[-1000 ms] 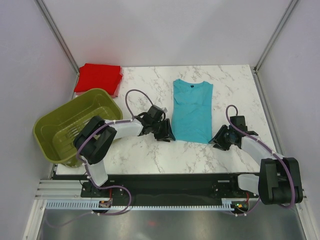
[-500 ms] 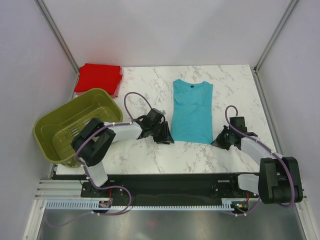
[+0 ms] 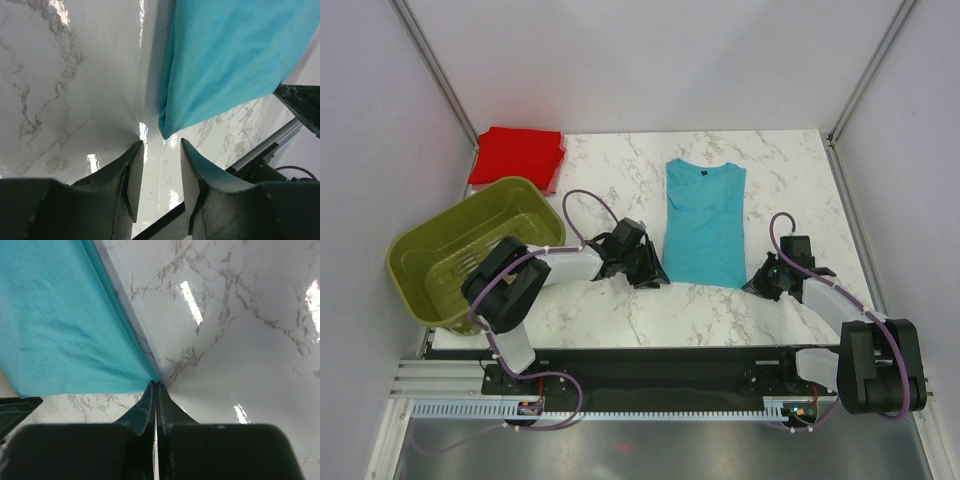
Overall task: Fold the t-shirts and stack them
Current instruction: Fold the tshirt
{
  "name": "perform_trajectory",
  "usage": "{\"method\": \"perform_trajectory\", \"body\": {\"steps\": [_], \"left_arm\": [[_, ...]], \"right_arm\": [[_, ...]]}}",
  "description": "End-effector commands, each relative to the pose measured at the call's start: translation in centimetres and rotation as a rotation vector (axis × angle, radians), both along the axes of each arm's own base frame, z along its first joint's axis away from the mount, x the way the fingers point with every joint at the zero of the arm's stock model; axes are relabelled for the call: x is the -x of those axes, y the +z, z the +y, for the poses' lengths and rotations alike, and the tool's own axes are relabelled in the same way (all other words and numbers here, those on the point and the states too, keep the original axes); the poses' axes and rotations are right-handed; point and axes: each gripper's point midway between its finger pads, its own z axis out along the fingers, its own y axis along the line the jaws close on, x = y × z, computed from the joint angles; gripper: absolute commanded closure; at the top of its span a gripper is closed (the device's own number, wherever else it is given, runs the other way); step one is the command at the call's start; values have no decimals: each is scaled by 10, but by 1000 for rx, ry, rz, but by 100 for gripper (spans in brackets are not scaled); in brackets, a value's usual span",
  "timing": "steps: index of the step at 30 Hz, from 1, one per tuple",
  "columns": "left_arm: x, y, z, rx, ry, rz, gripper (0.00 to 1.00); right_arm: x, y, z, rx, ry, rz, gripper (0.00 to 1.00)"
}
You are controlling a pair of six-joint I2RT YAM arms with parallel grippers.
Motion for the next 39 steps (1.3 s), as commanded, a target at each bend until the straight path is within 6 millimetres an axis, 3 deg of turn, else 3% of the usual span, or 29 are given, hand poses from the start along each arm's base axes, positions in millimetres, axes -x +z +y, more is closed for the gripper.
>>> {"method": "perform_trajectory", "body": {"steps": [1, 6, 9, 14, 17, 18, 21, 25, 28, 33, 35, 39], "left_arm": [[-7, -9, -2, 9, 73, 5, 57], [-11, -13, -1, -2, 82, 3, 62], [-12, -21, 1, -15, 91, 22, 71], [-20, -21, 1, -16, 99, 11, 72], [-24, -16, -4, 0, 87, 4, 95], [-23, -15, -5, 3, 85, 5, 98], [-15, -14, 0, 3, 86, 15, 98], [0, 11, 4, 37, 85, -25, 98], [15, 18, 4, 43, 70, -30, 98], [33, 40, -1, 84, 39, -71, 98], [40, 39, 4, 68, 41, -65, 98], [54, 57, 4, 105, 24, -90, 98]], "right_arm": [[13, -11, -6, 38, 12, 38, 100], [13, -11, -3, 26, 20, 35, 100], [11, -9, -2, 21, 23, 27, 100], [13, -7, -1, 13, 27, 21, 100], [15, -5, -1, 13, 30, 19, 100], [15, -4, -1, 13, 32, 17, 100], [18, 0, -4, 32, 29, 30, 100], [29, 7, -6, 49, 39, 71, 100], [33, 14, -5, 43, 42, 64, 100], [34, 42, 1, -5, 20, -39, 100], [37, 56, 4, -19, 19, -73, 100], [49, 73, 4, -15, 23, -96, 100]]}}
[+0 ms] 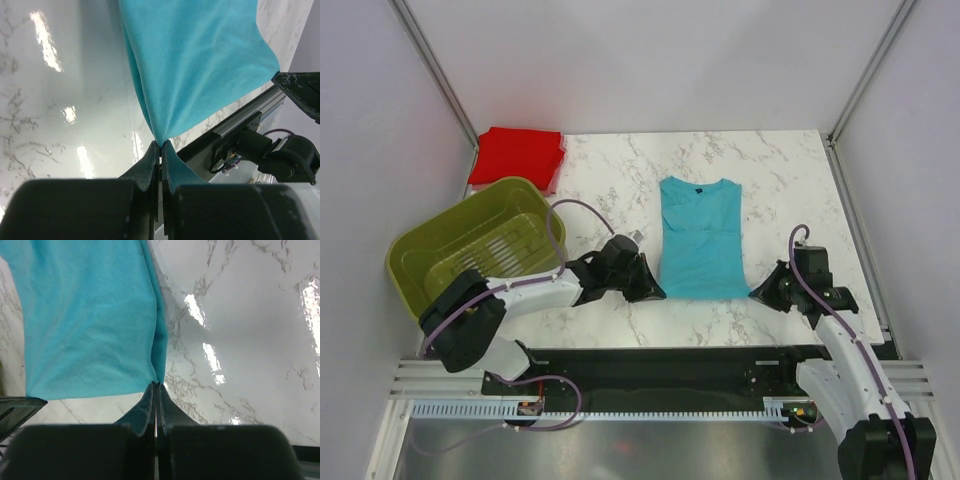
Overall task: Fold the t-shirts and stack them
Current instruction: Fold the tshirt
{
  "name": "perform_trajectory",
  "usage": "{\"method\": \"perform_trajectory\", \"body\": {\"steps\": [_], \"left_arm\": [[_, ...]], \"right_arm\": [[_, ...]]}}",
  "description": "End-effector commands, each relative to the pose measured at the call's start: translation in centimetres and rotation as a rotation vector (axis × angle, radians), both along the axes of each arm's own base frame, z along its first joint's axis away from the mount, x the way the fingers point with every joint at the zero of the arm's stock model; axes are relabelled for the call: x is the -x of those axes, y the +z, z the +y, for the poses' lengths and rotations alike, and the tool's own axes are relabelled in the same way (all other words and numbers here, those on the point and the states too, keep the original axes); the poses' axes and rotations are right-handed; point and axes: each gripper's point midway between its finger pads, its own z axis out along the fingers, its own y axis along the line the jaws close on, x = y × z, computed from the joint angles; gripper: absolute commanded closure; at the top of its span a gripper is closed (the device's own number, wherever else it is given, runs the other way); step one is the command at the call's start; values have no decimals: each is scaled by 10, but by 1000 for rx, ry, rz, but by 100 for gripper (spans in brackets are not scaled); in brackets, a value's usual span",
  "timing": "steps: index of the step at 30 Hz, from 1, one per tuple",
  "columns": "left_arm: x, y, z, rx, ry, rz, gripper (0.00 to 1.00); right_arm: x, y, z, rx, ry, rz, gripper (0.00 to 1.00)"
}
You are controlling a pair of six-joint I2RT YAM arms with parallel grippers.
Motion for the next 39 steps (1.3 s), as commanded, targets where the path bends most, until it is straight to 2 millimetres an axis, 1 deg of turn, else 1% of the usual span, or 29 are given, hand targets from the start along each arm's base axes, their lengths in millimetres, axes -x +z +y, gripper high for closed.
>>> {"method": "perform_trajectory", "body": {"steps": [1, 4, 5, 9, 10, 12, 13, 14, 17, 18, 19, 20, 21, 22, 23, 24, 25, 26, 27, 28, 30, 31, 32, 33, 35, 36, 37, 38, 39], "left_arm": [[7, 14, 3, 19, 40, -16, 98], [15, 29, -1, 43, 22, -45, 98], [18, 33, -3, 41, 16, -53, 98], [19, 47, -4, 41, 18, -74, 98], [15, 51, -3, 41, 30, -92, 98], [9, 54, 0, 19, 44, -111, 98], [3, 57, 0, 9, 45, -134, 98], [-9, 63, -3, 9, 55, -145, 98], [-36, 80, -8, 6, 56, -178, 98], [-44, 82, -7, -4, 57, -189, 98], [-55, 96, -11, 17, 62, -209, 98], [-70, 96, -7, 12, 83, -211, 98], [-78, 99, -9, 15, 82, -218, 98], [-88, 114, -12, 36, 73, -243, 98], [-103, 118, -7, 39, 97, -252, 98], [-112, 115, -7, 32, 99, -248, 98], [-124, 129, -10, 50, 99, -278, 98], [-136, 132, -6, 49, 114, -289, 98], [-146, 128, -7, 35, 107, -296, 98], [-157, 141, -12, 55, 102, -320, 98], [-176, 145, -9, 55, 101, -343, 98], [-203, 141, -16, 67, 76, -343, 98], [-204, 130, -18, 58, 70, -322, 98], [-216, 140, -18, 67, 79, -351, 98], [-230, 136, -18, 64, 78, -354, 98], [-244, 132, -16, 61, 90, -356, 98], [-252, 128, -15, 56, 99, -352, 98], [-259, 127, -14, 57, 95, -360, 98], [-271, 134, -14, 67, 103, -379, 98]], "right_arm": [[10, 27, 1, -11, -9, -24, 100], [16, 37, 2, -25, -17, -35, 100], [14, 48, 3, -27, -15, -70, 100], [11, 70, 1, -21, -27, -111, 100], [7, 79, -2, -9, -35, -135, 100], [1, 85, -6, 17, -46, -152, 100], [-10, 90, -8, 30, -44, -167, 100], [-15, 91, -9, 45, -30, -171, 100], [-43, 101, -13, 87, -24, -184, 100], [-55, 108, -16, 98, -32, -216, 100], [-68, 114, -17, 109, -38, -221, 100], [-76, 117, -18, 113, -40, -229, 100], [-84, 121, -17, 113, -35, -236, 100], [-101, 128, -15, 107, -31, -247, 100], [-109, 132, -12, 98, -19, -252, 100], [-120, 138, -10, 88, -14, -268, 100], [-134, 143, -9, 83, -12, -273, 100], [-143, 145, -7, 81, -9, -279, 100], [-153, 149, -9, 85, -18, -294, 100], [-167, 150, -9, 89, -21, -289, 100], [-184, 153, -8, 88, -25, -296, 100], [-215, 154, -4, 70, -24, -300, 100], [-222, 152, -4, 71, -23, -294, 100], [-229, 152, -3, 67, -27, -295, 100], [-250, 149, -4, 69, -29, -291, 100], [-256, 147, -2, 69, -23, -289, 100], [-262, 148, -1, 65, -20, -295, 100], [-275, 146, 1, 60, -14, -300, 100], [-281, 146, 2, 59, -9, -305, 100]]}}
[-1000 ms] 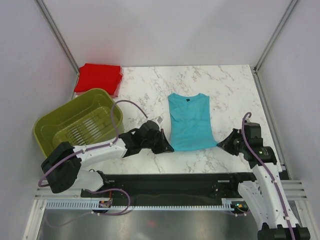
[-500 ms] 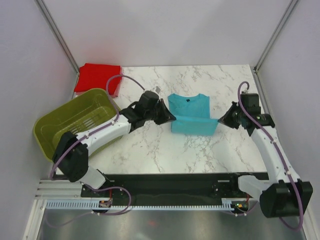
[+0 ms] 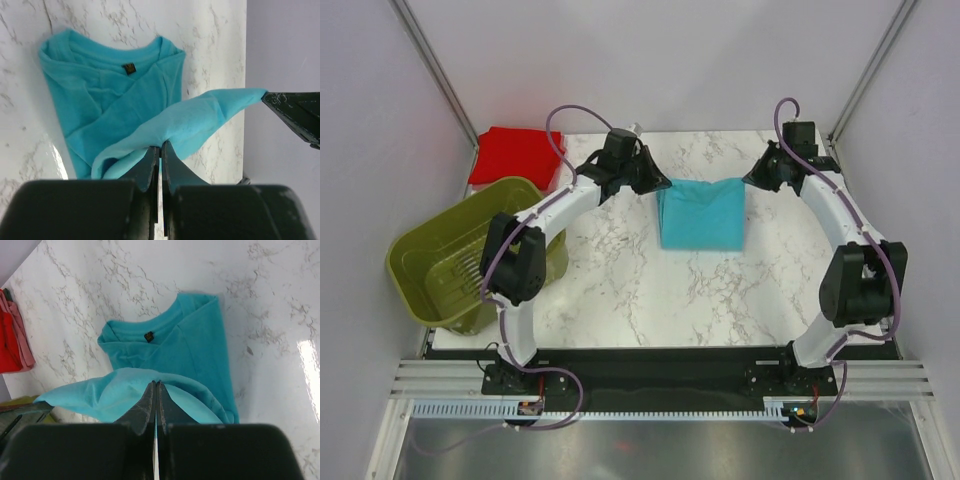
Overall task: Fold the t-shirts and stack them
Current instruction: Fold the tshirt
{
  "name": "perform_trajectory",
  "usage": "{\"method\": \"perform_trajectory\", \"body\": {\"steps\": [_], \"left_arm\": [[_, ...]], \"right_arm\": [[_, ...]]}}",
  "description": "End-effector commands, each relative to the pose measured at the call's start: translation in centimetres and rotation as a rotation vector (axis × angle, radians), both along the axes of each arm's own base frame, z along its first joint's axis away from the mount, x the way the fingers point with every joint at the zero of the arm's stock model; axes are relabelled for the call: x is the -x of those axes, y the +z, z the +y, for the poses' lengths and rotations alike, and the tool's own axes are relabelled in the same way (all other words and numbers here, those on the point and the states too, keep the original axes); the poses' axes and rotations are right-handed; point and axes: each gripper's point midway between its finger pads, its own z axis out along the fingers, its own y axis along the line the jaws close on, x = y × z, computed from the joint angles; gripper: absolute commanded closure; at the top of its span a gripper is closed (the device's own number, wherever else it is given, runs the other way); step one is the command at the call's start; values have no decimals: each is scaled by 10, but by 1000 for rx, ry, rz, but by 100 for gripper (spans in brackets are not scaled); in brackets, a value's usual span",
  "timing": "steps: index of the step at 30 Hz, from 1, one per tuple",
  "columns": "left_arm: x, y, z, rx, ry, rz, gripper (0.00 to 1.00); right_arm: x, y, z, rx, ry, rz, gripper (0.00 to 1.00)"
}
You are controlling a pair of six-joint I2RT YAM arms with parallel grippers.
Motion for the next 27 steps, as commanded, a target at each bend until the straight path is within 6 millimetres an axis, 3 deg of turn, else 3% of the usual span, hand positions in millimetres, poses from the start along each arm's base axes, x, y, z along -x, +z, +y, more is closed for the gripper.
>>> {"method": "perform_trajectory", "body": {"steps": [1, 3, 4, 6, 11, 20, 21, 24, 25, 27], "left_arm": [[-34, 10, 0, 4, -36, -81, 98], [-49, 13, 0, 14, -31, -97, 98], [-54, 1, 0, 9, -29, -78, 98], [-65, 6, -3, 25, -31, -93, 98], [-90, -17, -6, 12, -38, -96, 98], [-123, -41, -10, 18, -55, -117, 98], [-125, -53, -10, 12, -53, -100, 98], [-136, -59, -7, 16, -45, -107, 98], [-138, -72, -6, 13, -39, -87, 98], [-147, -70, -3, 23, -30, -96, 98]], "right_arm": [[-36, 24, 4, -10, 11, -94, 100], [-51, 19, 4, -9, 10, -88, 100], [-55, 17, 3, -8, 7, -86, 100], [-66, 9, 4, -12, 1, -76, 100], [-88, -12, 4, -9, -7, -54, 100], [-111, -43, 0, 12, -26, -24, 100], [-114, -46, -1, 17, -29, -22, 100], [-119, -56, -4, 36, -44, -12, 100], [-121, -59, -5, 40, -48, -9, 100], [-125, -65, -8, 50, -55, -4, 100]]}}
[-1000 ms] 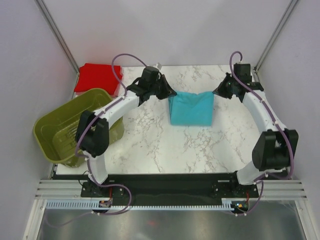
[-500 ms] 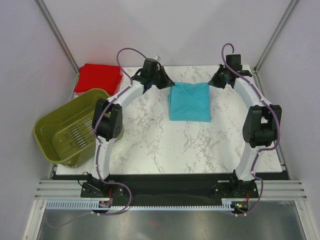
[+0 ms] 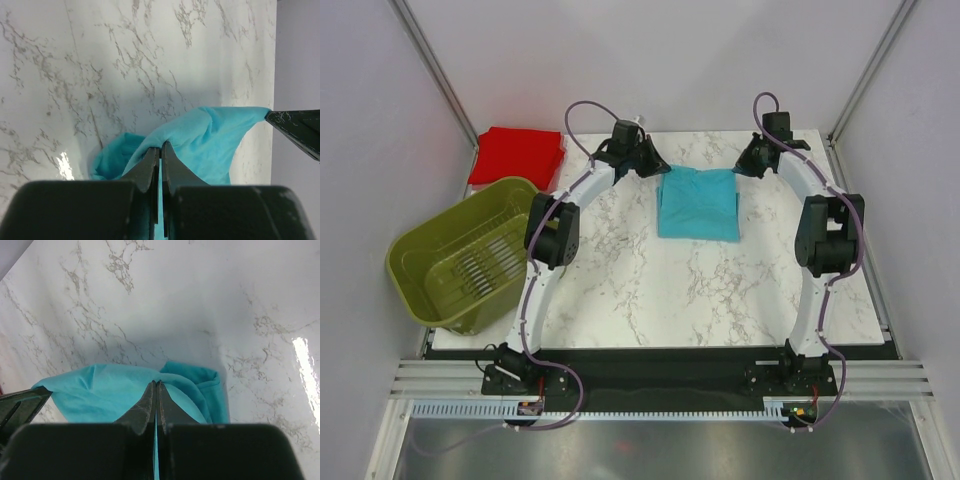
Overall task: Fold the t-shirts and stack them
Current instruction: Fold the tshirt
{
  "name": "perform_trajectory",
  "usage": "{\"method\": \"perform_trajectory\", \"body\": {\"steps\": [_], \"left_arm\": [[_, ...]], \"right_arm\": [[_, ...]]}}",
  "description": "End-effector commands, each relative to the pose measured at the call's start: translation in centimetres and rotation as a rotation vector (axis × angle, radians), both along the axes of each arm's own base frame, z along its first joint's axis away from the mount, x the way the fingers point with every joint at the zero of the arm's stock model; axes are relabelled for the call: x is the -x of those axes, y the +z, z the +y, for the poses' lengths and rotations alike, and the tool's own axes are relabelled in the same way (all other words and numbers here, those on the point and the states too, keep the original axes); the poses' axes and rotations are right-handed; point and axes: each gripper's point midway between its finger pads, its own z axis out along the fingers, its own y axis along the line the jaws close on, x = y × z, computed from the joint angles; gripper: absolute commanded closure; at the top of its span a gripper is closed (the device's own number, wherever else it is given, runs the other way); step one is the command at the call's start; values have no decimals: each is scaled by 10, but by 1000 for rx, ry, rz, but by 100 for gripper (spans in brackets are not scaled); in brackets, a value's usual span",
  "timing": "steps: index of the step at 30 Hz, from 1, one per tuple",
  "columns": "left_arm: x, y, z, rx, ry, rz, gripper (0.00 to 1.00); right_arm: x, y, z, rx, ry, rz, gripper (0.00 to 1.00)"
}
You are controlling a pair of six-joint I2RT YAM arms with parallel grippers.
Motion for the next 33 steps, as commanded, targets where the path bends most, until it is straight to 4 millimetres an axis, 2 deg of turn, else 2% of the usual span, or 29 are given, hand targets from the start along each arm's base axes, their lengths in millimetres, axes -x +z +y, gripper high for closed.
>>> {"method": "perform_trajectory", "body": {"steps": [1, 5, 7, 9, 12, 13, 14, 15, 16, 17, 19, 20, 21, 22, 23, 27, 28, 33], "left_arm": [[-20, 6, 7, 22, -9, -53, 98], [-32, 9, 14, 38, 9, -66, 93], [-35, 14, 15, 35, -3, -88, 77], [-34, 28, 15, 40, -26, -121, 59], [-26, 45, 16, 19, -75, -170, 51], [-22, 47, 18, 4, -83, -179, 50], [-15, 34, 21, -18, -90, -155, 50], [-9, 47, 22, -23, -94, -172, 50], [-1, 33, 25, -42, -106, -143, 50], [5, 31, 24, -44, -121, -137, 50], [18, 30, 24, -48, -144, -121, 50], [30, 17, 23, -59, -165, -88, 50], [36, 18, 22, -67, -177, -94, 50], [45, 2, 25, -87, -181, -60, 50], [51, -2, 23, -96, -188, -51, 50], [65, -21, 19, -106, -218, -13, 50], [67, -29, 17, -98, -231, 7, 50], [71, -49, 15, -95, -245, 46, 50]], "right_arm": [[-22, 12, -10, 39, -39, -64, 100], [-31, 3, -20, 61, -80, -60, 100], [-35, 6, -23, 59, -86, -69, 98], [-38, 11, -23, 57, -69, -82, 82], [-30, 17, -20, 61, 12, -94, 61], [-26, 18, -17, 58, 42, -95, 57], [-15, 17, -10, 37, 100, -87, 52], [-10, 15, -10, 46, 150, -88, 51], [0, 10, -8, 45, 182, -73, 50], [7, 9, 1, 19, 235, -72, 46], [20, -2, 5, 29, 302, -55, 45], [23, -7, -8, 25, 291, -45, 45], [27, -9, -7, 27, 321, -45, 45], [32, -16, -7, 21, 335, -31, 44], [34, -19, -8, 20, 344, -26, 44], [42, -37, -2, -20, 401, -2, 44], [45, -47, -2, -25, 406, 18, 44], [46, -66, -6, -12, 419, 26, 45]]}}
